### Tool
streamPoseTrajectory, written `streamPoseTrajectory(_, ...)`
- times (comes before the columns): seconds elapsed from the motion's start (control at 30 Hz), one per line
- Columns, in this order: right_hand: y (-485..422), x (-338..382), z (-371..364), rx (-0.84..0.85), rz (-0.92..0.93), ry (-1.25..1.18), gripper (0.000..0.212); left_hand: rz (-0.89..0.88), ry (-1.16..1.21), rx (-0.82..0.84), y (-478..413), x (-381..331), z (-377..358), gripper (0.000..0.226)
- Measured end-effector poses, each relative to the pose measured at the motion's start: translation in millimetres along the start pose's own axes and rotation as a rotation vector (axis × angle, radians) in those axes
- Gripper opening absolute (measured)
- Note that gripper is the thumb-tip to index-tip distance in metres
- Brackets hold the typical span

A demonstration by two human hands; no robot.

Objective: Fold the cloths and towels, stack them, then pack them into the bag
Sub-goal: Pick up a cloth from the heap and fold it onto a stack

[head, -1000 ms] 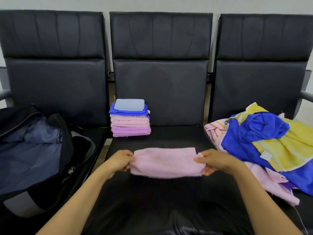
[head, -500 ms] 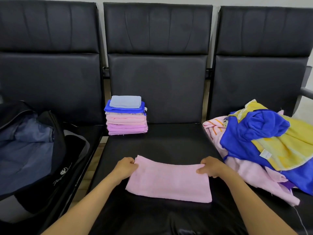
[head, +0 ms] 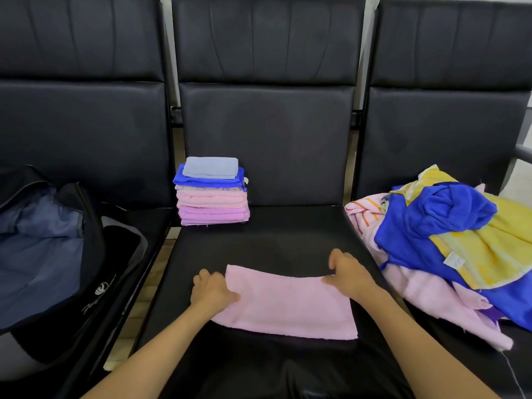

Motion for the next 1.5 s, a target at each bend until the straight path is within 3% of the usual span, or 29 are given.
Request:
streamPoseTrajectory(0.1, 10, 16, -7, 0.207, 0.179, -0.059, 0.011, -0.037, -0.016, 0.008, -2, 0, 1, 0.032)
streamPoseTrajectory(0.2, 19, 30, -20, 0.411, 0.287, 0.003, 0.03, -0.058, 0.258, -0.026, -6, 3, 11, 0.013)
streamPoseTrajectory(0.3, 20, 40, -28, 0.474, 0.314, -0.081, 0.035, -0.094, 0.445, -0.14, -4, 5, 26, 0.011)
streamPoseTrajectory(0.37, 19, 43, -25, 0.483, 0.242, -0.289, 0.032, -0.157, 0.53, -0.211, 1, 0, 34, 0.006)
streamPoseTrajectory(0.47, 16, 44, -17, 0.432, 0.049, -0.612, 0.027, -0.264, 0.617, -0.187, 14, -20, 34, 0.009)
streamPoseTrajectory(0.57, 16, 37, -7, 0.451, -0.15, -0.834, 0.043, -0.387, 0.63, -0.106, 31, -46, 20, 0.013)
streamPoseTrajectory(0.7, 17, 22, -5, 0.559, -0.253, -1.007, 0.062, -0.488, 0.734, 0.245, 51, -70, -9, 0.031)
streamPoseTrajectory(0.77, 17, 17, -8, 0.553, -0.264, -0.936, 0.054, -0.448, 0.713, 0.36, 53, -68, -18, 0.039)
streamPoseTrajectory(0.93, 19, 11, -17, 0.524, -0.223, -0.69, 0.03, -0.282, 0.533, 0.107, 34, -50, -23, 0.033)
streamPoseTrajectory(1.17, 22, 20, -2, 0.53, -0.185, -0.714, 0.021, -0.058, 0.647, 0.168, 22, -40, -28, 0.052)
streamPoseTrajectory(1.27, 25, 19, -13, 0.532, -0.185, -0.487, 0.034, -0.05, 0.661, 0.201, 21, -37, -31, 0.046)
streamPoseTrajectory(1.37, 23, 16, -20, 0.517, -0.207, -0.401, 0.045, -0.065, 0.618, 0.212, 24, -37, -32, 0.024)
streamPoseTrajectory(1.43, 22, 18, -17, 0.496, -0.188, -0.349, 0.039, -0.058, 0.711, 0.259, 27, -38, -31, 0.018)
streamPoseTrajectory(1.5, 22, 20, -15, 0.473, -0.179, -0.314, 0.033, -0.025, 0.965, 0.374, 32, -41, -26, 0.025)
Point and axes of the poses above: each hand's wrist, its own y-axis away from the middle knuckle, its own z-axis out of the back of the hand, x = y × z, the point moved 1 cm from there along -y, towards the middle knuckle, and after that the axes turned 5 degrees about y, right-handed, at the moved point
